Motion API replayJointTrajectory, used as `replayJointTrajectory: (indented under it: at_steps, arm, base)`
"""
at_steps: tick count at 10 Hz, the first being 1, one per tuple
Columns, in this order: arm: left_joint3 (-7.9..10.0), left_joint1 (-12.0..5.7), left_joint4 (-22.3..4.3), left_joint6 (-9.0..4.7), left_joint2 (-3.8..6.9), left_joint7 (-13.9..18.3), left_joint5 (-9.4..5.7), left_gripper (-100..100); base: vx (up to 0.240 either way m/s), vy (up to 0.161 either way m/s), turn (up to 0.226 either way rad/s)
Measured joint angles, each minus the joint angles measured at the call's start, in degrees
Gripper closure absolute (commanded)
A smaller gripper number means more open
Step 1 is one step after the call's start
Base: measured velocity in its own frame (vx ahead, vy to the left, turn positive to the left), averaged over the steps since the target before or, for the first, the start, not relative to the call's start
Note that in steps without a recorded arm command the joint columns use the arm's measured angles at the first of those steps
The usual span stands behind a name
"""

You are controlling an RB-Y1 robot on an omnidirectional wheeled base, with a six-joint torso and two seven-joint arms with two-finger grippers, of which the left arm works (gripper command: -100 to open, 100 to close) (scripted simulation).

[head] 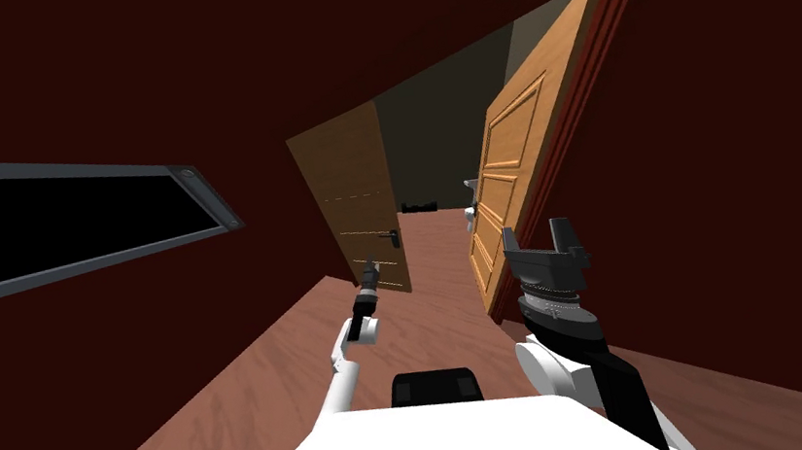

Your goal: Push the door open

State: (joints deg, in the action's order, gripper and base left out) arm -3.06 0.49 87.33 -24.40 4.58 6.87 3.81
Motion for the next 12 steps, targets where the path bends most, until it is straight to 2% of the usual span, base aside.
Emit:
replayJointTrajectory:
  at_steps: [3, 7, 8, 10, 12]
  arm:
    - [-0.63, -2.82, -5.5, -0.68, -0.11, 0.1, -0.27, -100]
    - [-1.58, -6.87, -12.3, -0.75, -0.23, 0.3, -0.7, -100]
    - [-1.84, -8.19, -14.2, -0.66, -0.55, 0.2, -0.77, -100]
    - [-2.3, -9.9, -16.9, -0.57, -0.23, 0.6, -1.07, -100]
    - [-2.79, -11.75, -19.8, -0.47, -0.34, 0.8, -1.28, -100]
  base:
    - [0.067, 0.067, -0.02]
    - [0.065, 0.078, -0.019]
    - [0.09, 0.085, -0.034]
    - [0.057, 0.07, -0.01]
    - [0.06, 0.075, -0.019]
